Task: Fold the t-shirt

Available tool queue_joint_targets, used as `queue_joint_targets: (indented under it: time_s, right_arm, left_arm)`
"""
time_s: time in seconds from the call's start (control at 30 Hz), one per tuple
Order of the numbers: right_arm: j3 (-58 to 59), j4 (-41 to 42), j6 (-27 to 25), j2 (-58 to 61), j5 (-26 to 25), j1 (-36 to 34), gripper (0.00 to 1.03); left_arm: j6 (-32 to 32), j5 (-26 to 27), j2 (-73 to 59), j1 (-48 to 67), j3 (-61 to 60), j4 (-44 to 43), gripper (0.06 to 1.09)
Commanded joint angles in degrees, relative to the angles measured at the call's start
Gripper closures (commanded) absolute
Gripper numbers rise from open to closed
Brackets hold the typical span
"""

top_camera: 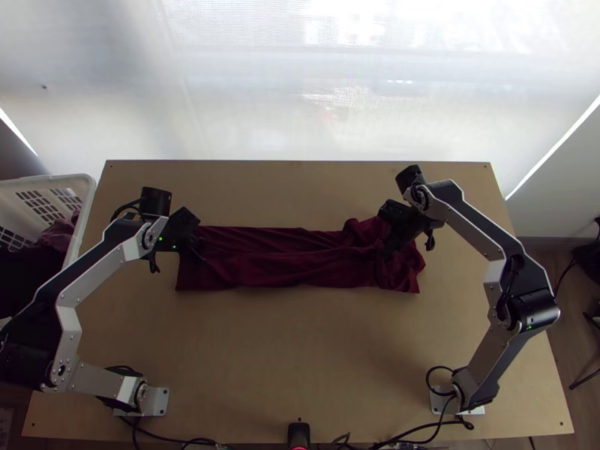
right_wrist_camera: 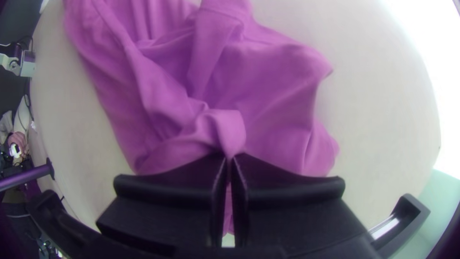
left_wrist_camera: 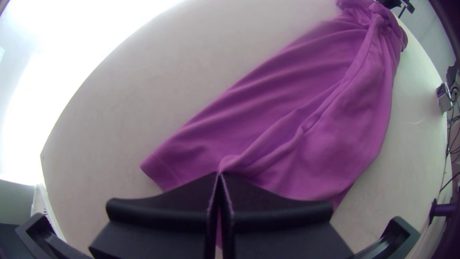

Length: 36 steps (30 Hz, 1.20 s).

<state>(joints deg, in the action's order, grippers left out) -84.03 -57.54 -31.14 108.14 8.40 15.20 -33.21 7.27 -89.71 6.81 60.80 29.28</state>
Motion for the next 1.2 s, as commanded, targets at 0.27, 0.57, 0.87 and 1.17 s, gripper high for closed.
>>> queue_joint_targets:
  time_s: [0.27, 0.57, 0.87, 1.17]
  right_arm:
    - [-2.02, 1.9, 1.78, 4.54, -0.05, -1.49, 0.91]
    - [-2.19, 1.82, 4.68, 4.1, -0.05, -2.63, 0.51]
    - [-2.19, -0.03, 6.79, 0.23, -0.05, -2.63, 0.1]
    - [-3.42, -0.21, 10.57, -5.92, -0.05, -2.63, 0.06]
  left_arm:
    - [-1.24, -0.68, -4.59, -2.68, 1.08, -1.06, 0.9]
    - [-1.33, -3.58, -4.95, -3.56, 1.26, -0.27, 0.3]
    - [-1.42, -3.49, -2.49, -5.58, 2.66, -0.27, 0.11]
    - [0.52, -3.4, 2.35, -5.49, 6.88, 2.01, 0.11]
